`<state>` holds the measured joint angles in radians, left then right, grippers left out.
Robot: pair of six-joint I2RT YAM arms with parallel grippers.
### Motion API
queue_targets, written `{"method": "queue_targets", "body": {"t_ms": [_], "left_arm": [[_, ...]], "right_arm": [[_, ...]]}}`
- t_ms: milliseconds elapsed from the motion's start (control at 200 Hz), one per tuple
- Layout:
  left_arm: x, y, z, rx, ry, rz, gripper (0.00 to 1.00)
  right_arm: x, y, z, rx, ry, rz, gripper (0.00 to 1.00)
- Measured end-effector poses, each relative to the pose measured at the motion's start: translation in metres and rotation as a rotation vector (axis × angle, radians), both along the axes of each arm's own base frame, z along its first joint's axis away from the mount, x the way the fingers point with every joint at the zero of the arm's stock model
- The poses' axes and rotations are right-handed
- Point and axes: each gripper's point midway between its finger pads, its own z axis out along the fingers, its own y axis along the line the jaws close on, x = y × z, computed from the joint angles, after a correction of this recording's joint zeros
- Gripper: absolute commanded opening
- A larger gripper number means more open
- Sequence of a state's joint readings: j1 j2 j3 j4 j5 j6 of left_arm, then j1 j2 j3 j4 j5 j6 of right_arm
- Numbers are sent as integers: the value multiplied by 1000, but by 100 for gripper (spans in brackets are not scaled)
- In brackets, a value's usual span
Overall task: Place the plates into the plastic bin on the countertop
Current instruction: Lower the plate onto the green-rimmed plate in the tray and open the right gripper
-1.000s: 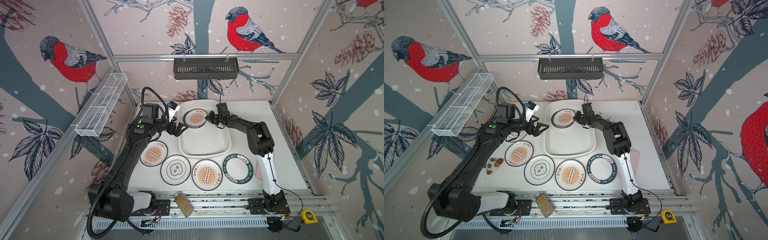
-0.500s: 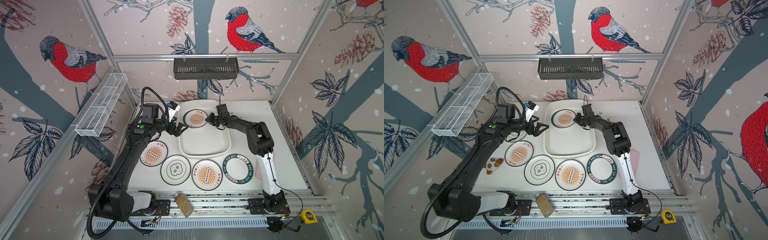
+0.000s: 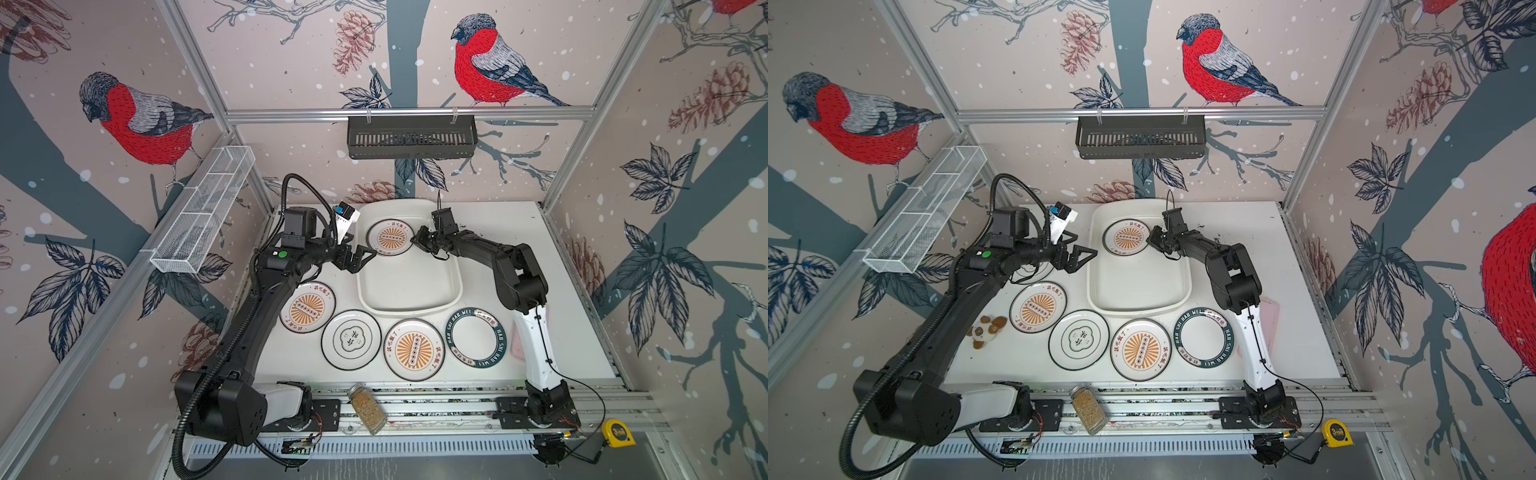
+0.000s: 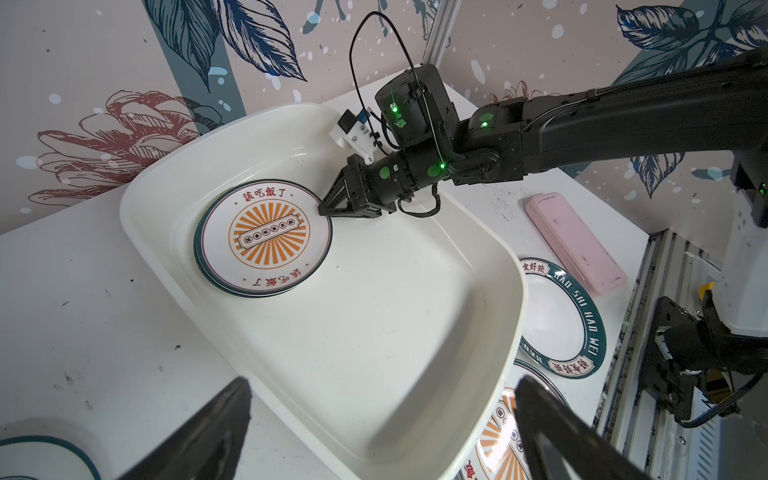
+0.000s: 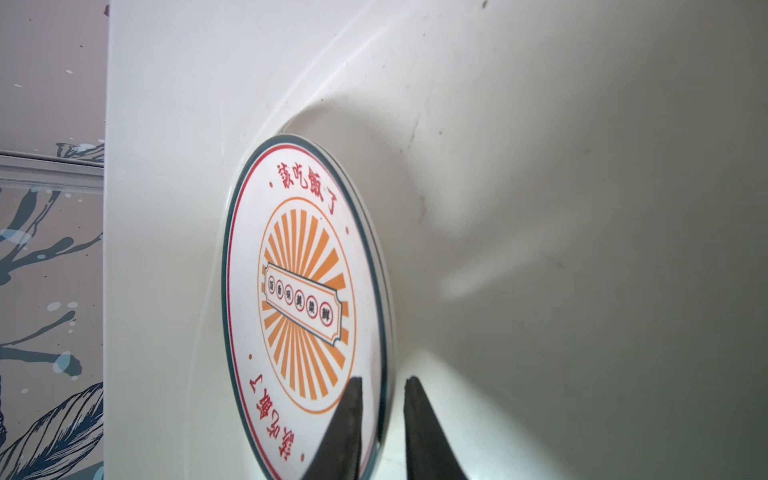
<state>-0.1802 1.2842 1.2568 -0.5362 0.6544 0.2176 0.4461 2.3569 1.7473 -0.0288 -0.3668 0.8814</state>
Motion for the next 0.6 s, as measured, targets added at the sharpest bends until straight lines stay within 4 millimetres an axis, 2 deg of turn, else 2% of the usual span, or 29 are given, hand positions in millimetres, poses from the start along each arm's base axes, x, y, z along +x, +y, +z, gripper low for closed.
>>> {"method": "queue_targets", "body": {"t_ms": [415, 520, 600], "left_arm": [[0, 0, 0, -1, 1, 0, 98], [0, 0, 0, -1, 1, -1, 98], [0, -1, 0, -3, 1, -3, 98]], "right_arm": [[0, 5, 6, -12, -15, 20, 22], [-1, 3, 5, -25, -9, 14, 23], [0, -1, 12, -43, -17, 7, 24]]}}
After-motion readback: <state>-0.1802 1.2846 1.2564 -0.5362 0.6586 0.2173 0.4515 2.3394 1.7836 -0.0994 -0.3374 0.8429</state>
